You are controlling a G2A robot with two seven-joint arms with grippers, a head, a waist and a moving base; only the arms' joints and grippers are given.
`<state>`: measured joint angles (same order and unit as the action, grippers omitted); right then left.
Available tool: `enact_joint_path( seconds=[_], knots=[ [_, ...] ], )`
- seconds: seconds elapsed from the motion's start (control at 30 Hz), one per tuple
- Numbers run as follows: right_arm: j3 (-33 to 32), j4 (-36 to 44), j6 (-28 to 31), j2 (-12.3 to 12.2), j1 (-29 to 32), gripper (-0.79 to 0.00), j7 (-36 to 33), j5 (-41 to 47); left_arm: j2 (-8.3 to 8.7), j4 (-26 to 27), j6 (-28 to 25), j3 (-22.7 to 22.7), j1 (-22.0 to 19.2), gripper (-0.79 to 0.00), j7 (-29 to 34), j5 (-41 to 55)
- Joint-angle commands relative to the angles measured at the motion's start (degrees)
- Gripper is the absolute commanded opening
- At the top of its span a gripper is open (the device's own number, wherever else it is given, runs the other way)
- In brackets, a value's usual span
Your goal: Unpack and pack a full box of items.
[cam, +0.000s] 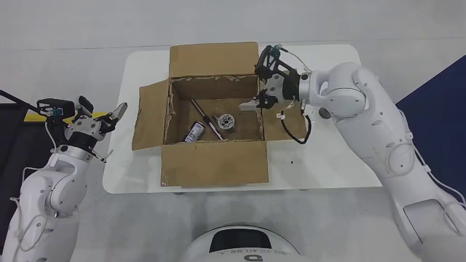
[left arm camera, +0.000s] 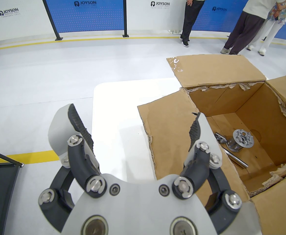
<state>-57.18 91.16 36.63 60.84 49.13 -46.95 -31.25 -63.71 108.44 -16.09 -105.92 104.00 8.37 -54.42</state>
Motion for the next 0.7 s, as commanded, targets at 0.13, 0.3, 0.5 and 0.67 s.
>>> enact_joint_path(
  seconds=[0.13,0.3,0.5,0.67],
  knots=[
    [10.1,-6.4,-6.1,2.8,-7.4,0.000,-9.3,1.3,0.00,0.0,0.0,0.0,0.0,0.000,0.0,0.0],
    [19.9,-13.3,-9.5,7.0,-15.2,0.000,-12.4,1.4,0.00,0.0,0.0,0.0,0.0,0.000,0.0,0.0],
    [28.0,-20.2,-11.7,11.7,-20.6,0.000,-13.8,0.4,0.00,0.0,0.0,0.0,0.0,0.000,0.0,0.0],
    [34.0,-27.4,-14.7,16.1,-23.1,0.000,-15.3,-0.2,0.00,0.0,0.0,0.0,0.0,0.000,0.0,0.0]
  ],
)
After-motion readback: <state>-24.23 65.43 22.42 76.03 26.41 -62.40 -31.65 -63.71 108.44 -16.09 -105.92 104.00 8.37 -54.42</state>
